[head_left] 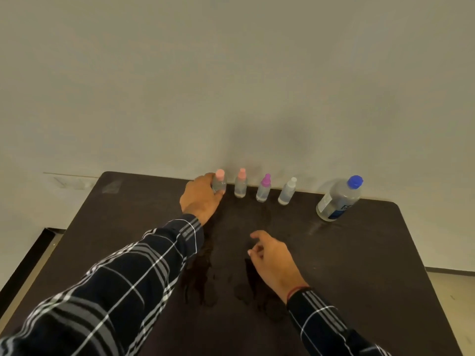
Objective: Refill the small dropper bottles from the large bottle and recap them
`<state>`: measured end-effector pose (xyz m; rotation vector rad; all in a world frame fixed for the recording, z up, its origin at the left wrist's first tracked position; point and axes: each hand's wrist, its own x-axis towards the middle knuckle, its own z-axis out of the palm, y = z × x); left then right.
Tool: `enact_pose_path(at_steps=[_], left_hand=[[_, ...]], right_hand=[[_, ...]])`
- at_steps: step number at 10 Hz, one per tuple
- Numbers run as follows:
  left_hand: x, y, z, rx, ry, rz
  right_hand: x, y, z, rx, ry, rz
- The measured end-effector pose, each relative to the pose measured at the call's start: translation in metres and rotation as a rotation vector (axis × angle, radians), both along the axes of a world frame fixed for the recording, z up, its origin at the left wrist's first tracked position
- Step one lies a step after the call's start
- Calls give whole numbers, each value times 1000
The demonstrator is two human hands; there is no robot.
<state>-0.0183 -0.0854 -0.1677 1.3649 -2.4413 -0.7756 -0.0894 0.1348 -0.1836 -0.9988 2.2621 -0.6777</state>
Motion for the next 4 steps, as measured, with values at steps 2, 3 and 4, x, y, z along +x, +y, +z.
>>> enact_pose_path(at_steps=[2, 3, 4], left_hand=[[11, 2, -12, 74, -46, 57], [14, 3, -10, 106, -7, 33], [24, 9, -9, 106, -85, 56]], right_hand=[[-3, 6, 4, -27, -23, -4], [-2, 7, 7, -46, -33, -13], [0, 10, 13, -115, -12, -40]])
